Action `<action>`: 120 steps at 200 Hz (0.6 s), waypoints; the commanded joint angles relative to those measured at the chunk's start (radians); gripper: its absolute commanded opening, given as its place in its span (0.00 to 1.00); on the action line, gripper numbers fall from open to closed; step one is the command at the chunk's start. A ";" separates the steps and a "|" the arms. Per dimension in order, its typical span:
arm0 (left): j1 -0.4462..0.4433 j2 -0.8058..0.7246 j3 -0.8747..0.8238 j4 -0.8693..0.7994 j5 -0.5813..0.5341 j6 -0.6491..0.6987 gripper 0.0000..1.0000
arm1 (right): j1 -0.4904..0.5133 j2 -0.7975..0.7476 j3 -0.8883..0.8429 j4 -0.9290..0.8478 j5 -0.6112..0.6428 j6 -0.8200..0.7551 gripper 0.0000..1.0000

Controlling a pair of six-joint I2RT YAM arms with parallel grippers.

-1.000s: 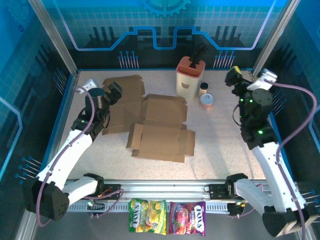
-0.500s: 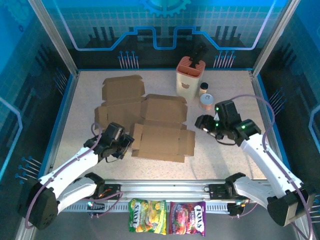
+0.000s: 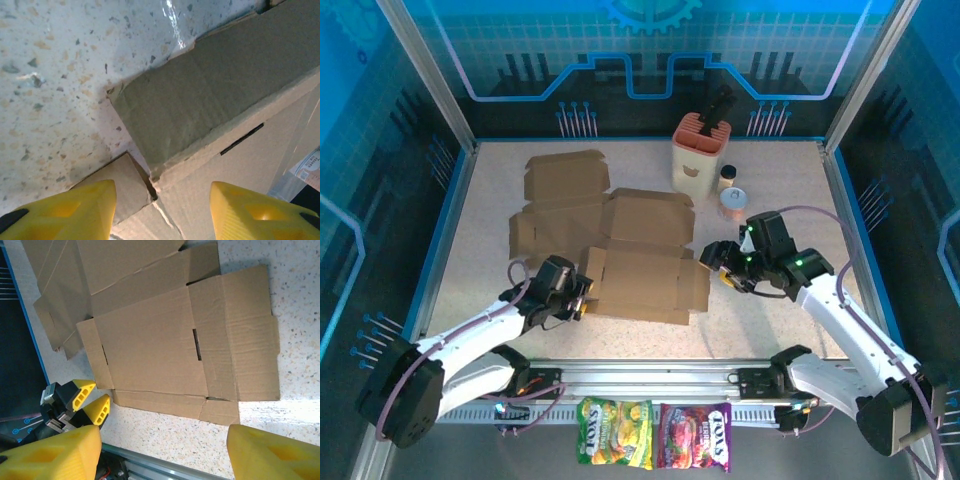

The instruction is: Fold the paper box

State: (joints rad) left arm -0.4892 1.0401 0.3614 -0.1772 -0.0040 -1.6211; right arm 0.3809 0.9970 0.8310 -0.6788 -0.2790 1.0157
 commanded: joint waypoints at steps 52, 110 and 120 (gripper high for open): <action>-0.007 0.046 -0.036 0.149 -0.057 0.046 0.33 | 0.011 -0.003 -0.028 0.050 -0.061 0.045 0.68; -0.009 0.013 -0.039 0.129 -0.066 0.075 0.11 | 0.021 -0.023 -0.050 0.065 -0.069 0.113 0.66; -0.010 0.010 -0.028 0.115 -0.066 0.082 0.08 | 0.030 -0.024 -0.053 0.065 -0.068 0.135 0.66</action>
State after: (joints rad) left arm -0.4892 1.0706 0.3328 -0.0540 -0.0494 -1.5665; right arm 0.3859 0.9913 0.7910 -0.6220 -0.3267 1.0931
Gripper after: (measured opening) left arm 0.103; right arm 0.662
